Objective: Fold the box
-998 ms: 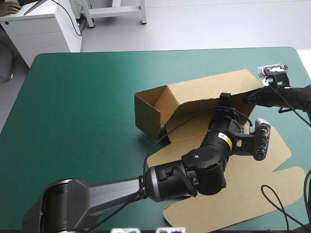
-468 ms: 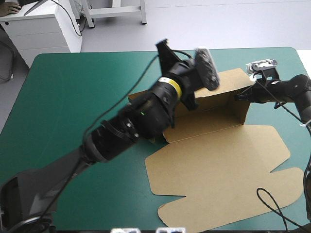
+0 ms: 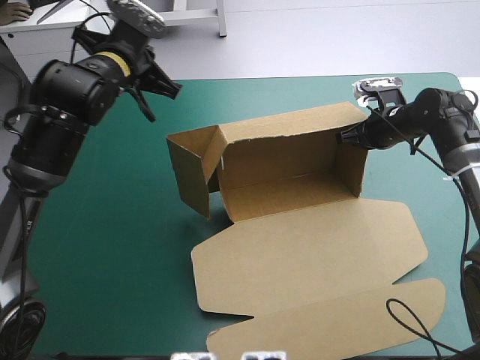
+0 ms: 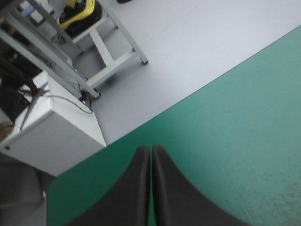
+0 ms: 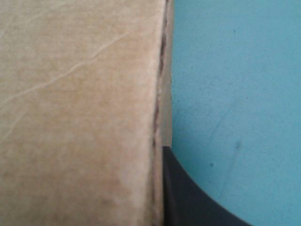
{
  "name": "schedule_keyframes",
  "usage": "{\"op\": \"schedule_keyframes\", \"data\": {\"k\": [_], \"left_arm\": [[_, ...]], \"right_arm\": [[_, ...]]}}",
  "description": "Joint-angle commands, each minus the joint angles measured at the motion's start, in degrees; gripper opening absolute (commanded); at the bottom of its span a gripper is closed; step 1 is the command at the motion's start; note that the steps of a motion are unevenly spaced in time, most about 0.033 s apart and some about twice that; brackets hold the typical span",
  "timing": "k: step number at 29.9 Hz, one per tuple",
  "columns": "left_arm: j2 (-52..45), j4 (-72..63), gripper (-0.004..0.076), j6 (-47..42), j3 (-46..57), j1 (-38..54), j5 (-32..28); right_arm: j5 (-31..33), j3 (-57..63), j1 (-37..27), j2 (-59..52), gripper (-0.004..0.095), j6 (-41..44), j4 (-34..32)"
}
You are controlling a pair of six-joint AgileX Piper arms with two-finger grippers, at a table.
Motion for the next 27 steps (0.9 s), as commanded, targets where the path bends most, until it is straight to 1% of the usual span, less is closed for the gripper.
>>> {"op": "schedule_keyframes", "data": {"k": [1,4,9,13,19,22,24,27], "left_arm": [[-2.49,-11.02,0.0,3.51,-0.64,9.91,-2.09],[-2.49,-19.36,0.0,5.9,1.62,17.58,-0.44],[-2.49,-32.74,-0.0004,11.14,9.26,27.88,1.76],[-2.88,-40.37,-0.0008,15.53,16.47,32.81,2.73],[-4.0,-42.09,-0.0008,19.48,27.64,34.97,2.22],[-4.53,-43.24,-0.0008,20.77,31.34,34.97,0.91],[-4.53,-44.0,-0.0008,21.05,32.28,34.97,0.67],[-4.53,-44.0,-0.0008,21.05,32.83,34.97,0.4]], "right_arm": [[4.29,-6.01,1.83,-2.38,0.0001,6.32,-1.84],[7.78,-8.01,2.57,-2.38,0.0001,8.94,-2.11],[13.16,-9.7,2.93,-1.06,0.0001,12.33,-2.11],[13.16,-9.7,3.54,0.43,0.0001,14.93,-1.9],[13.16,-9.8,4.57,5.3,0.0001,17.21,-1.4],[12.74,-10.74,4.72,8.7,0.0001,16.79,-2.38],[11.03,-11.82,4.72,10.31,0.0003,16.54,-2.98],[8.21,-13.33,4.72,12.78,0.0032,16.67,-3.19]]}}
